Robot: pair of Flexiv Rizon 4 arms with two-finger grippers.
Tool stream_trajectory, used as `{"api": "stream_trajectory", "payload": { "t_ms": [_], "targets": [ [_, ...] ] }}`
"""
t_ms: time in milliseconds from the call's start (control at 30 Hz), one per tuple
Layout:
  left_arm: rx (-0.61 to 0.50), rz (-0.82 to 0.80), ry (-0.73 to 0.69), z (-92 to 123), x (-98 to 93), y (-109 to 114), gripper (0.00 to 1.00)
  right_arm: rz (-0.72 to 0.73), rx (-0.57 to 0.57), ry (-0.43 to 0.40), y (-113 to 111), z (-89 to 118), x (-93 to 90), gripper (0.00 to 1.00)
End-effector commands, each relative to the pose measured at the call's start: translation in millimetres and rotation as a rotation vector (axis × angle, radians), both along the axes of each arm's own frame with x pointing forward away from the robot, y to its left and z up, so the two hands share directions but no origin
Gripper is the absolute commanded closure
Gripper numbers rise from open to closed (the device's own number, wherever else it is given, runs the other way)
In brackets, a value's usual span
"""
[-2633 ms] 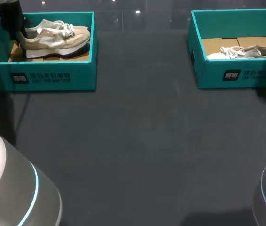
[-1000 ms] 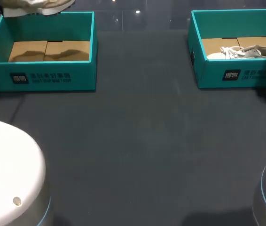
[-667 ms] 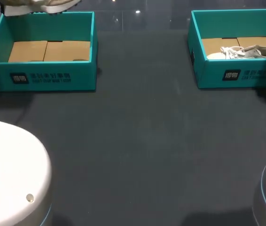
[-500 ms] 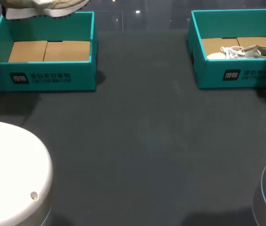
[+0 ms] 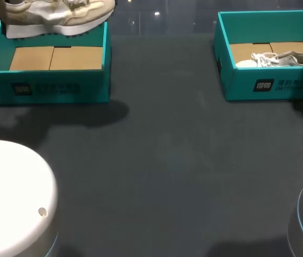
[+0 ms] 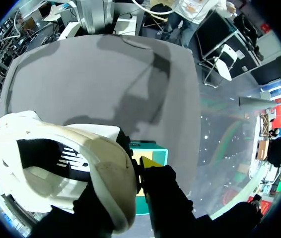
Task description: Take the shoe out of the shoebox, open the shoe tongue, remove and reinsert the insole, then place the shoe into the shoebox
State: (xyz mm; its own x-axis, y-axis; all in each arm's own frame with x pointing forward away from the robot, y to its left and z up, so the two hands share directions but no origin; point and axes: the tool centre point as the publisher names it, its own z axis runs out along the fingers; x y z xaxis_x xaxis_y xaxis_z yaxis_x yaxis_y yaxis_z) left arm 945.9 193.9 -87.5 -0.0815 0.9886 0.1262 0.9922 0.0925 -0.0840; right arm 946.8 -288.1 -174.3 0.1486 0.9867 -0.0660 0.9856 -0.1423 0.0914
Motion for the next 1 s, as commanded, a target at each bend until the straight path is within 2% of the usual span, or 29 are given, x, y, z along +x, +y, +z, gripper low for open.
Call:
{"api": "stream_trajectory", "payload": {
  "t_ms": [33, 133, 200, 300, 433, 500, 600, 700, 900, 1000],
  "targets": [
    [0.014, -0.027, -0.208, 1.7, -15.7, 0.7, 1.0, -0.001, -0.001, -0.001, 0.4, -0.2, -0.5, 0.0],
    [0.014, -0.027, -0.208, 1.7, -15.7, 0.7, 1.0, -0.001, -0.001, -0.001, 0.4, -0.2, -0.5, 0.0],
    [0.07, -0.051, -0.23, -9.6, -40.1, -11.8, 1.0, -0.001, -0.001, -0.001, 0.4, -0.2, -0.5, 0.0],
    [0.07, -0.059, -0.234, -20.9, -68.8, -32.5, 1.0, -0.001, -0.001, -0.001, 0.4, -0.2, -0.5, 0.0],
    [0.049, -0.083, -0.214, -28.2, -116.5, -68.7, 1.0, -0.001, -0.001, -0.001, 0.4, -0.2, -0.5, 0.0],
    [0.094, -0.111, -0.226, -35.1, -135.9, -86.2, 1.0, -0.001, -0.001, -0.001, 0.4, -0.2, -0.5, 0.0],
    [0.066, -0.139, -0.205, -44.6, -160.7, -108.3, 1.0, -0.001, -0.001, -0.001, 0.4, -0.2, -0.5, 0.0],
    [0.02, -0.162, -0.176, -55.6, -176.6, -128.4, 1.0, -0.001, -0.001, -0.001, 0.4, -0.2, -0.5, 0.0],
    [0.008, -0.187, -0.132, -71.3, -202.1, -167.9, 1.0, -0.001, -0.001, -0.001, 0.4, -0.2, -0.5, 0.0],
    [0.012, -0.194, -0.12, -73.1, -207.5, -173.2, 1.0, -0.001, -0.001, -0.001, 0.4, -0.2, -0.5, 0.0]
  ]
}}
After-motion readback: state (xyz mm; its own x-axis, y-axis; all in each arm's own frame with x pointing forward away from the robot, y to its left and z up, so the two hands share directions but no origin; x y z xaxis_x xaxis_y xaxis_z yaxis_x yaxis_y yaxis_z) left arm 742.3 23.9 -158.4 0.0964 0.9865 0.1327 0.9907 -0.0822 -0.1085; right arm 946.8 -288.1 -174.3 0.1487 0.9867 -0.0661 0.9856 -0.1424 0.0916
